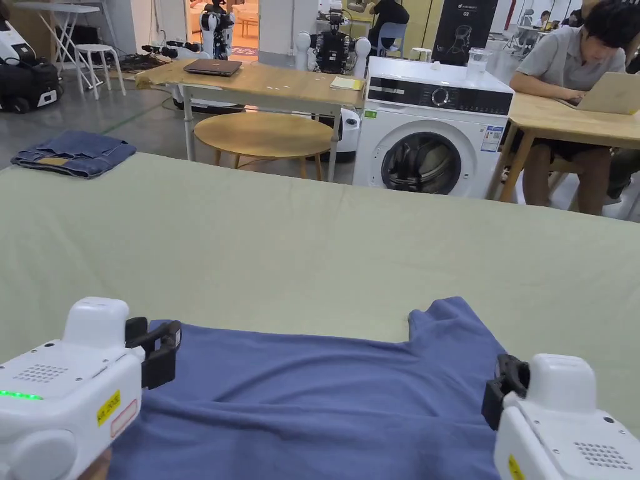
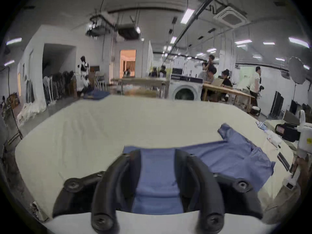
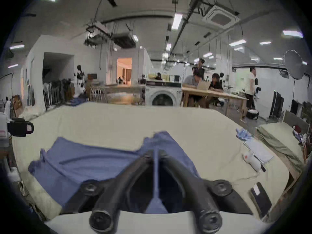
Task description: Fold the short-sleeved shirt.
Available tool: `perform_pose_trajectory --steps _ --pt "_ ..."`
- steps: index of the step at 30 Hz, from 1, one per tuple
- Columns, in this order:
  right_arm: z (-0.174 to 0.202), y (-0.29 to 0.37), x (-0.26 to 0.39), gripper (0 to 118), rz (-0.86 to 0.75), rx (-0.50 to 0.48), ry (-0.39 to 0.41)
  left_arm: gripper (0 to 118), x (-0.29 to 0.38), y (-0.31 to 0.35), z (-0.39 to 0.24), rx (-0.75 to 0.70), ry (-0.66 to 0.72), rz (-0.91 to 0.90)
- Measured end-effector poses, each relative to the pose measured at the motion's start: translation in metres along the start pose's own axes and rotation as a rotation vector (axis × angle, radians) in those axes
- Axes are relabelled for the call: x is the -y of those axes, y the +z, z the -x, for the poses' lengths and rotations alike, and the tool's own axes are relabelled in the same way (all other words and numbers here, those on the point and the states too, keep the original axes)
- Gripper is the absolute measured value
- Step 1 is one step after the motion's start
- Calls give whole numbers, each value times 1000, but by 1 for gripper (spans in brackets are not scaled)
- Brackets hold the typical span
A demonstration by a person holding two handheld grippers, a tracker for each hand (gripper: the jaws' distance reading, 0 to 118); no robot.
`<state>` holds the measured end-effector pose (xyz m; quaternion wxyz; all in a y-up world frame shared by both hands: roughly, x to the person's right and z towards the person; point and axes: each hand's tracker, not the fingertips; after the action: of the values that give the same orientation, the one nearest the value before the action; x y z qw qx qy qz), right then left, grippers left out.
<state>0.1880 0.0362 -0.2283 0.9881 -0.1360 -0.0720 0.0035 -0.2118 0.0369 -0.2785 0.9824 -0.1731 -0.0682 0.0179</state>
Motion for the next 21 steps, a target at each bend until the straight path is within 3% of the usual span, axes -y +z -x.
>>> perform_pose_trajectory --steps 2,6,10,12,21 --pt "12 -3 -2 0 -36 -36 -29 1 -3 -3 -13 -25 -38 -22" --pt "29 -10 -5 0 -57 -35 -27 0 -6 -9 -23 -13 -58 -26" --pt "34 -20 -8 0 -58 -107 -44 0 -12 -23 -17 -22 -52 -9" --pt "40 -25 -9 0 -65 -60 -11 0 -19 -37 -2 -33 -43 20" --pt "32 -51 -16 0 -42 -48 42 0 -50 -160 92 3 115 441"
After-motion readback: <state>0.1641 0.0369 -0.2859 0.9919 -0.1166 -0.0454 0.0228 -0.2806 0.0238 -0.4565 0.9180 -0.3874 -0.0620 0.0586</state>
